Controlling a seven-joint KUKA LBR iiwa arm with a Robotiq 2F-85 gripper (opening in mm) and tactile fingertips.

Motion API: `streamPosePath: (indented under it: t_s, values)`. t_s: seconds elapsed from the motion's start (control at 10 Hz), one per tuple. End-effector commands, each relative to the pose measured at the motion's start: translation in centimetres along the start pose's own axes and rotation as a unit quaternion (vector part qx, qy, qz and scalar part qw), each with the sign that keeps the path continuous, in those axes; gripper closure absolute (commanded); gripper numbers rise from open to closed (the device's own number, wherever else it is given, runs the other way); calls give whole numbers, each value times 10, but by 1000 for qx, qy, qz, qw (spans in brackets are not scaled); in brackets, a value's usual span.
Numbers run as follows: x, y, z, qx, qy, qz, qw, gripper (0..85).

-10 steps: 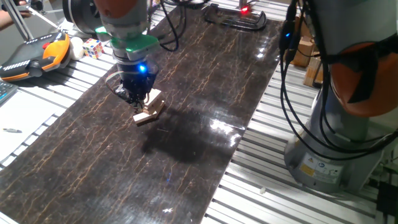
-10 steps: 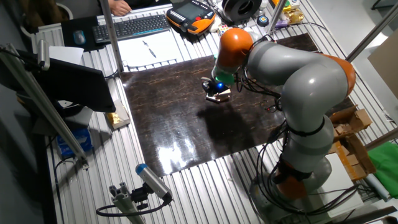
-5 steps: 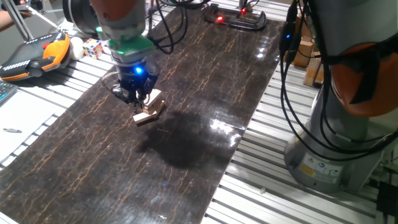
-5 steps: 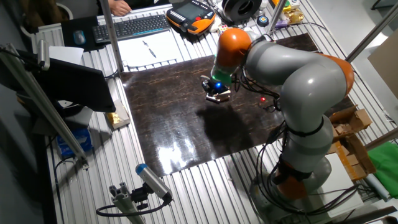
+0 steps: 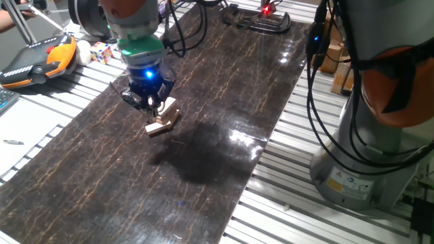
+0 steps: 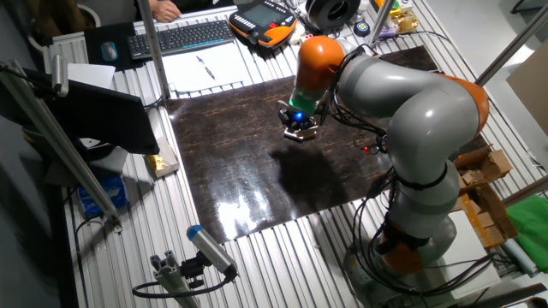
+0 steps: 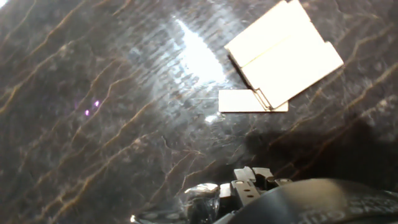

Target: Play Jenga

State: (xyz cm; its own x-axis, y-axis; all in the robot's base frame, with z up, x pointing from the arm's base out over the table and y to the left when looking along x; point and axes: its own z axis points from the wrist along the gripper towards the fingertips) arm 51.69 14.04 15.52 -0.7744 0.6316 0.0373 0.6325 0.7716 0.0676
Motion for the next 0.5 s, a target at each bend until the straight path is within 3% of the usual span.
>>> streamPosePath:
  t_s: [0.0, 0.4]
  values:
    - [0, 0, 0, -14, -28, 421, 907, 843]
    - [0, 0, 0, -8, -31, 427, 904, 843]
